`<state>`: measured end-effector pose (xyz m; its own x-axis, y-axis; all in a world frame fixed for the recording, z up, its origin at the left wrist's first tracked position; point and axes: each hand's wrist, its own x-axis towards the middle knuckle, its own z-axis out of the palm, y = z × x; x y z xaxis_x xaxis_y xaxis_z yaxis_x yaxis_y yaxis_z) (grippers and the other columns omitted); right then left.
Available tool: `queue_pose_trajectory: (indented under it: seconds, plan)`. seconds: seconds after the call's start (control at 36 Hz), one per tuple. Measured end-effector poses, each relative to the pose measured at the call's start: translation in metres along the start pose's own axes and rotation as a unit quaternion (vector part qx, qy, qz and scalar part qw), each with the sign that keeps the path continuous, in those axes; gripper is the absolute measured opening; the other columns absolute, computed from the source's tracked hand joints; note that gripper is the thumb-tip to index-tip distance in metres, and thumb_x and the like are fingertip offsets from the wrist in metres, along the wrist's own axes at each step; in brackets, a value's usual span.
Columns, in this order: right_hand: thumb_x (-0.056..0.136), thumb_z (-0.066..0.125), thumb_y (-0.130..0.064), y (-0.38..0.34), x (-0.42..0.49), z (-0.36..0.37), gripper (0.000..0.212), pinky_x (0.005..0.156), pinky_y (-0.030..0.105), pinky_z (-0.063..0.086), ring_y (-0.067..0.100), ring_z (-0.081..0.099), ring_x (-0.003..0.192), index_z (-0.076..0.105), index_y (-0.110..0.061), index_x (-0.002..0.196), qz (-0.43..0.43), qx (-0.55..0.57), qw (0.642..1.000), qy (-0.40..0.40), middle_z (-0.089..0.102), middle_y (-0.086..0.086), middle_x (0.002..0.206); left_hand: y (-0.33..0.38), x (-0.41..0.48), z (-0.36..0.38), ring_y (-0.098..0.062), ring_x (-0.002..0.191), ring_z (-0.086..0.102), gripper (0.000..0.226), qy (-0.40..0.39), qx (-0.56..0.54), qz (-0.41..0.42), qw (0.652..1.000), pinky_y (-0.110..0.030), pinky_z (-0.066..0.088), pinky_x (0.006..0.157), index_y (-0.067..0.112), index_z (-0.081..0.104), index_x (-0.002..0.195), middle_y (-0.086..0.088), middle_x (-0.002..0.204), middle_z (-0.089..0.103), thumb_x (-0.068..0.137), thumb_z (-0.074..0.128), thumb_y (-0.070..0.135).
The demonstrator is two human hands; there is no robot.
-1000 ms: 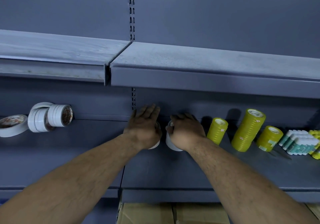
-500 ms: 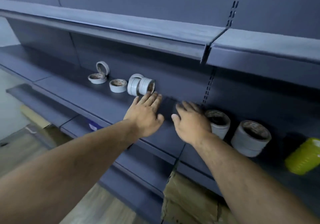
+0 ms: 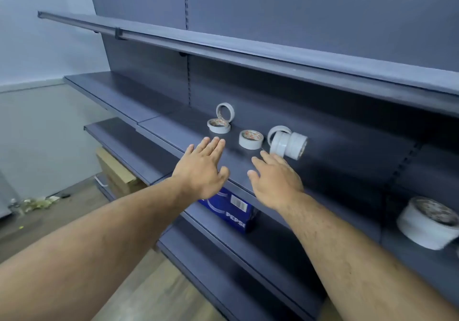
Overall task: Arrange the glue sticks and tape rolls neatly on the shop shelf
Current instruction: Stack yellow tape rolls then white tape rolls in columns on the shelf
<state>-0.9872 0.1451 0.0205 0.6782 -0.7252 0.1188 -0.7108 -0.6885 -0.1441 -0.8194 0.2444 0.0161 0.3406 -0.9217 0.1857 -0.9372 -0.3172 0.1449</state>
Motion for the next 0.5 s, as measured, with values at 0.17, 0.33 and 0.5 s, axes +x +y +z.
queue_pose_trajectory:
  seconds: [0.17,0.33,0.5]
  plan:
    - [0.106,0.031,-0.044,-0.06,0.039,0.016,0.05,0.121,0.036,0.015,0.018,0.013,0.152,0.036,-0.026,0.153,0.003,0.001,1.0,-0.011,0.02,-0.004,0.166,-0.073,0.018,-0.001,-0.014,0.153,-0.007,0.068,-0.019,-0.008,-0.011,1.0,-0.04,0.0,0.125,0.024,0.001,0.16,0.006,0.167,-0.003,0.099,0.024,0.044]
    - [0.107,0.03,-0.042,-0.075,0.082,0.023,0.051,0.12,0.033,0.016,0.017,0.013,0.152,0.034,-0.025,0.155,0.011,-0.021,0.999,-0.037,0.019,-0.004,0.166,-0.107,0.051,0.01,-0.014,0.153,-0.006,0.069,-0.028,-0.022,-0.001,0.999,-0.041,0.002,0.125,0.023,0.001,0.16,0.006,0.167,-0.003,0.098,0.024,0.044]
    - [0.107,0.033,-0.041,-0.076,0.149,0.045,0.05,0.12,0.035,0.019,0.018,0.016,0.151,0.037,-0.024,0.154,0.004,-0.008,0.999,-0.054,0.021,-0.004,0.166,-0.136,0.094,0.017,-0.014,0.153,-0.007,0.068,-0.036,-0.015,-0.011,0.999,-0.04,0.0,0.125,0.023,0.0,0.16,0.007,0.167,-0.003,0.1,0.026,0.043]
